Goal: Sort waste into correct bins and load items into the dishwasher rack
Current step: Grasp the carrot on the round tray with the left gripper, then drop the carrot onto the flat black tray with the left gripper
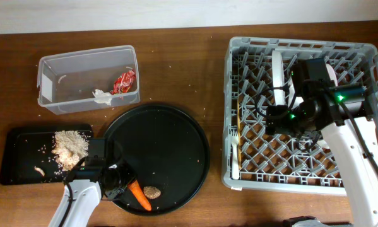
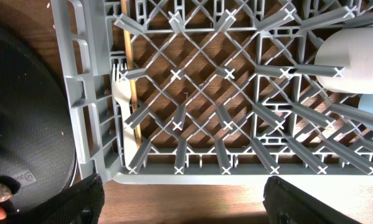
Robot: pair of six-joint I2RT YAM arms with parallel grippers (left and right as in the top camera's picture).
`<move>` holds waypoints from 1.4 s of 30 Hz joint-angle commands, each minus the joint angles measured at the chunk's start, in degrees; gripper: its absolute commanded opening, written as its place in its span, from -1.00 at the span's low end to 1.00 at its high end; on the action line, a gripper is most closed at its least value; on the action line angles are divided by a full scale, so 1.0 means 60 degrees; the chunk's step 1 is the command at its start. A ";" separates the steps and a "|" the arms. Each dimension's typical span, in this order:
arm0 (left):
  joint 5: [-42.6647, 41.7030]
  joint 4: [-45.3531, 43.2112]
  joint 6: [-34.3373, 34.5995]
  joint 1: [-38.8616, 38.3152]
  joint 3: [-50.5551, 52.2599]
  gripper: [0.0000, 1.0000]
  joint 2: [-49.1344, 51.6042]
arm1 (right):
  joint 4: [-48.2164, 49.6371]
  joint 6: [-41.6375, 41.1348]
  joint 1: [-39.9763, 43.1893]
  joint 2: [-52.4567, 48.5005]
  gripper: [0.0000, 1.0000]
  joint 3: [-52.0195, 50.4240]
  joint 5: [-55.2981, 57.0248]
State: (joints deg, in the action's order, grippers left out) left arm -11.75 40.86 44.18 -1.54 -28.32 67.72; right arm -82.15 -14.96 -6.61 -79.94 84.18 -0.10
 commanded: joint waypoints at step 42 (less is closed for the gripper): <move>0.1100 0.0714 -0.2011 0.1100 -0.2761 -0.56 -0.0033 | -0.0033 0.0025 0.0055 -0.0040 0.70 -0.0066 -0.0022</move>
State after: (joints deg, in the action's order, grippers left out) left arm -7.86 43.44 36.60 1.43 -39.03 67.51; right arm -82.30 -14.94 -6.61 -79.94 84.14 -0.10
